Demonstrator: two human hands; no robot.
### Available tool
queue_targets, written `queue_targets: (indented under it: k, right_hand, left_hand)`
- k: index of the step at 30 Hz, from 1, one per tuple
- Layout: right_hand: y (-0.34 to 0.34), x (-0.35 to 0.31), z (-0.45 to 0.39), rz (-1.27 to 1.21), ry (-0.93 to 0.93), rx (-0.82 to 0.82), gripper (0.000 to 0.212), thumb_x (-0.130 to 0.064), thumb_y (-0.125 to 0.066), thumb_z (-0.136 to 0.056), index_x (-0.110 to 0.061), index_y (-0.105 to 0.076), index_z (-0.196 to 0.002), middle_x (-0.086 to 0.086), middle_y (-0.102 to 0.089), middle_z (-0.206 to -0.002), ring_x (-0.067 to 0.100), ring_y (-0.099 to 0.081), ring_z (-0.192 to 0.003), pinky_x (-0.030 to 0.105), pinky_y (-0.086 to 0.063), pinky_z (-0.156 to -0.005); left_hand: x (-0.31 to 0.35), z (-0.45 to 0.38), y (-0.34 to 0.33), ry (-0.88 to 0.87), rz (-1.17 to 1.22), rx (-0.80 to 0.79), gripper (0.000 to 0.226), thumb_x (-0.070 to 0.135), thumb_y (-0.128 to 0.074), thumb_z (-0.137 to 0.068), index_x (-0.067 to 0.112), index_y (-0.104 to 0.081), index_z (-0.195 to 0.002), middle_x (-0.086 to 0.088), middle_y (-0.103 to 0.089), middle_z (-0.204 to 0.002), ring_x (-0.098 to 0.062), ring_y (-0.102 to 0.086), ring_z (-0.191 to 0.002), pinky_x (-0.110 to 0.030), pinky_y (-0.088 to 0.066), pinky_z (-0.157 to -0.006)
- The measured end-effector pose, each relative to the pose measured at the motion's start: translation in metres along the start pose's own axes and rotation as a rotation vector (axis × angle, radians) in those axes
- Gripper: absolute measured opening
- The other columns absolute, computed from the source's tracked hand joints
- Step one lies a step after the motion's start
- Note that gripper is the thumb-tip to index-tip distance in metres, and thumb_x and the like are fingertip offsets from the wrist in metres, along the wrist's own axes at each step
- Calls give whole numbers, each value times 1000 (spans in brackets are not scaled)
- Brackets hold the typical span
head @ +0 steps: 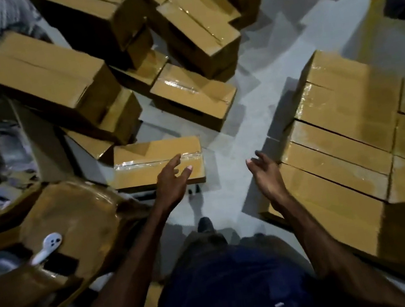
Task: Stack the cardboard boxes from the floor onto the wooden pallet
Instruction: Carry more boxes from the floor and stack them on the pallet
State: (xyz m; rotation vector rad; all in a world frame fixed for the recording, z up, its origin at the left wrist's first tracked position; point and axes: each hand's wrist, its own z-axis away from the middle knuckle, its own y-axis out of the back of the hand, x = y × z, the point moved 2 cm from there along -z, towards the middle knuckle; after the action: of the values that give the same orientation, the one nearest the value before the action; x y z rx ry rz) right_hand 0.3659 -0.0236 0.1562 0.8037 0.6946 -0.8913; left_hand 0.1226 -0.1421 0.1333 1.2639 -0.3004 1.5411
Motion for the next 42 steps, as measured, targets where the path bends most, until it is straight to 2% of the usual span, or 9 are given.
queue_targets:
  k: [5,11,18,23,30,33,35,39,42]
  right_hand:
    - [-49,-22,-31,102,-23,-84,58,-43,-61,-105,-26,-44,-158,4,-55,-154,25,-57,-134,51,-50,-112]
    - [-100,-40,-77,146,-89,-169,59,-42,-61,-105,-25,-43,-158,6,-54,-155,26,-56,-133,54,-47,-113]
    - [-162,-49,-152,203,-150,-261,58,-39,-63,-104,-18,-45,-156,9,-63,-146,31,-64,-125,52,-53,-108]
    - [-198,-28,-202,287,-221,-254,58,-37,-65,-103,-16,-47,-154,9,-65,-144,29,-63,-127,37,-48,-108]
    - [-272,60,-261,258,-344,-171,61,-45,-67,-101,-17,-50,-153,8,-67,-140,30,-63,-128,43,-47,-112]
    - [-313,136,-294,303,-405,-136,79,-76,-61,-80,-31,-55,-146,-4,-74,-128,30,-66,-123,50,-47,-113]
    - [-342,189,-309,304,-451,-144,84,-83,-57,-75,-35,-53,-144,-7,-74,-127,31,-67,-122,53,-47,-111]
    - [-395,239,-307,219,-597,-159,58,-39,-64,-103,-13,-50,-152,11,-59,-145,36,-58,-130,41,-46,-109]
    - [-435,287,-316,60,-724,-183,59,-39,-66,-102,-7,-53,-150,15,-60,-145,38,-60,-125,50,-51,-106]
  left_hand:
    - [-17,-27,36,56,29,75,60,39,-69,-101,27,-48,-156,-3,-56,-153,-25,-57,-130,-43,-52,-104]
    - [-19,-63,70,125,10,119,62,38,-70,-100,25,-48,-157,-5,-57,-152,-27,-57,-131,-43,-50,-105]
    - [-31,-144,112,174,-203,94,63,43,-65,-102,18,-48,-156,-8,-55,-155,-30,-54,-137,-47,-47,-111]
    - [-70,-216,118,160,-356,-50,62,39,-65,-103,11,-48,-156,-12,-55,-154,-33,-54,-138,-45,-45,-114]
    - [-170,-329,108,56,-609,-324,76,55,-53,-97,6,-47,-155,-20,-56,-151,-39,-52,-139,-47,-43,-114]
    - [-225,-376,95,12,-708,-407,68,45,-59,-103,1,-46,-154,-23,-53,-153,-41,-50,-140,-46,-39,-115]
    - [-265,-403,87,-15,-758,-449,65,40,-61,-104,-1,-47,-153,-24,-53,-152,-42,-50,-140,-45,-39,-114]
    - [-323,-447,71,-37,-852,-523,67,42,-61,-105,-4,-46,-152,-27,-53,-151,-43,-51,-138,-46,-41,-111]
    - [-358,-487,60,-69,-886,-544,76,56,-52,-102,-3,-50,-149,-28,-60,-139,-46,-56,-126,-47,-45,-103]
